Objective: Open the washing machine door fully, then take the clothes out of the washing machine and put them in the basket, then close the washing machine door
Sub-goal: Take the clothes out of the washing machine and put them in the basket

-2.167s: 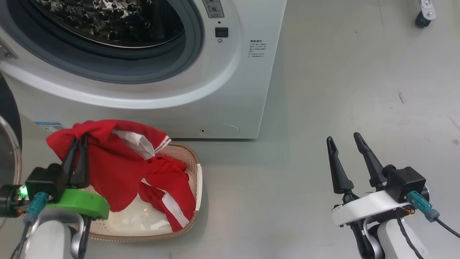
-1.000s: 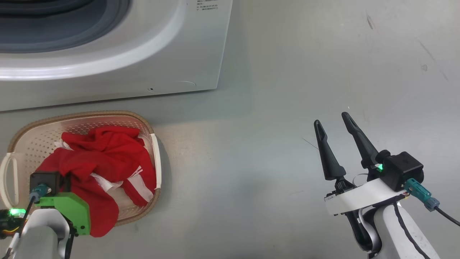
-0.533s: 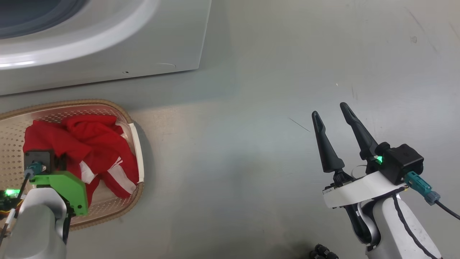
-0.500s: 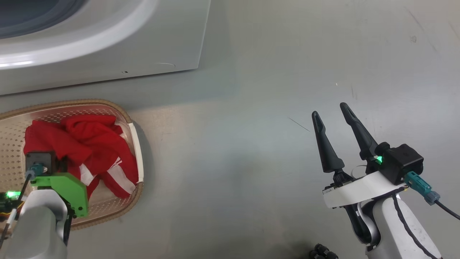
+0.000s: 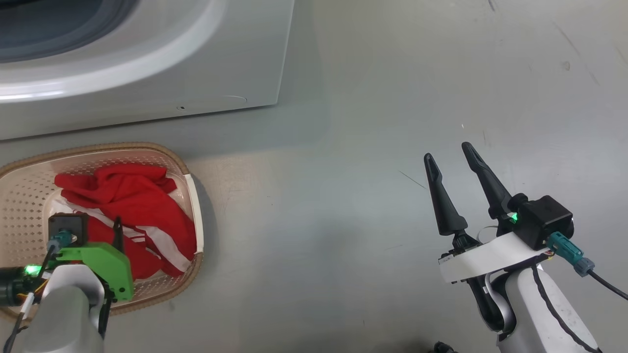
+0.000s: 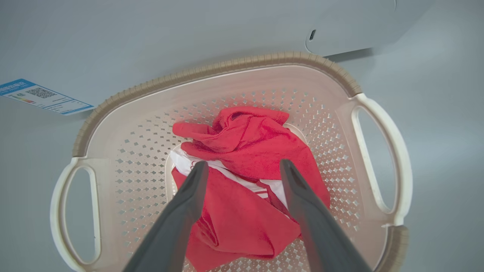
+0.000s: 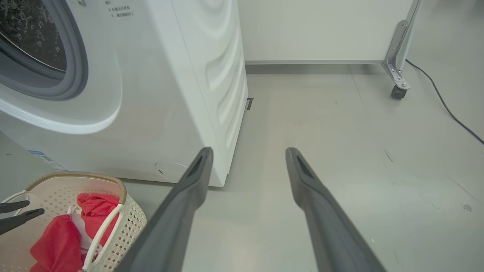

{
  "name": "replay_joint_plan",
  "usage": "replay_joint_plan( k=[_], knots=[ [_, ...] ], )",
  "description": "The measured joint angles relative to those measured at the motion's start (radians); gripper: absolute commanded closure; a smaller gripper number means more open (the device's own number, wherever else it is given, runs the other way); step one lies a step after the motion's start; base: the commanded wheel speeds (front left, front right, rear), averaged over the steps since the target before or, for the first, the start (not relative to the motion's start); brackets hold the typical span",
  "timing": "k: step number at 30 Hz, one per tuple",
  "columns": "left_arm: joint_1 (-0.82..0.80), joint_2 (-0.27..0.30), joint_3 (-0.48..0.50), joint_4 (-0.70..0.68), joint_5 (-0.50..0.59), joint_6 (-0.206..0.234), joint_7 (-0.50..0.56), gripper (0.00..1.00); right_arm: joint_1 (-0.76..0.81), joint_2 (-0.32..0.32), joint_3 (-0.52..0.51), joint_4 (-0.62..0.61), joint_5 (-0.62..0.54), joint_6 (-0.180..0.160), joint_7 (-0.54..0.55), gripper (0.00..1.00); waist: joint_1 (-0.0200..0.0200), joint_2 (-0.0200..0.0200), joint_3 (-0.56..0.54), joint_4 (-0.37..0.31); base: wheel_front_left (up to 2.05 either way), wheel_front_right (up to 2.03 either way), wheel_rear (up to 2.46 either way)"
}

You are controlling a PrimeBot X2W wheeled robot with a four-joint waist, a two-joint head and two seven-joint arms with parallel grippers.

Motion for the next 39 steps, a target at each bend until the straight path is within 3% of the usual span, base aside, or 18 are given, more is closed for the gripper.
replay_joint_plan(
  k=[7, 19, 27, 39],
  knots=[
    [-0.013, -0.049, -0.011, -0.011, -0.019, -0.025, -0.079, 0.0, -0.003, 0.0, -0.01, 0.024, 0.0, 0.0, -0.002, 0.0, 0.0, 0.0, -0.046, 0.013, 0.0, 0.0, 0.0],
    [-0.011, -0.101, -0.085, -0.103, -0.018, -0.057, -0.101, 0.0, 0.003, -0.013, -0.062, 0.066, 0.003, 0.001, -0.01, 0.0, 0.0, 0.0, -0.182, 0.074, 0.0, 0.0, 0.0],
    [0.008, -0.114, -0.117, -0.3, -0.034, -0.059, -0.101, 0.0, 0.055, -0.024, -0.097, 0.071, 0.021, -0.001, -0.01, 0.0, 0.0, 0.0, -0.28, 0.136, 0.0, 0.0, 0.0],
    [0.206, -0.119, -0.106, -0.476, -0.085, -0.06, -0.101, 0.0, 0.139, -0.025, -0.128, 0.053, 0.046, -0.008, -0.013, 0.0, 0.0, 0.0, -0.429, 0.24, 0.0, 0.0, 0.0]
  ],
)
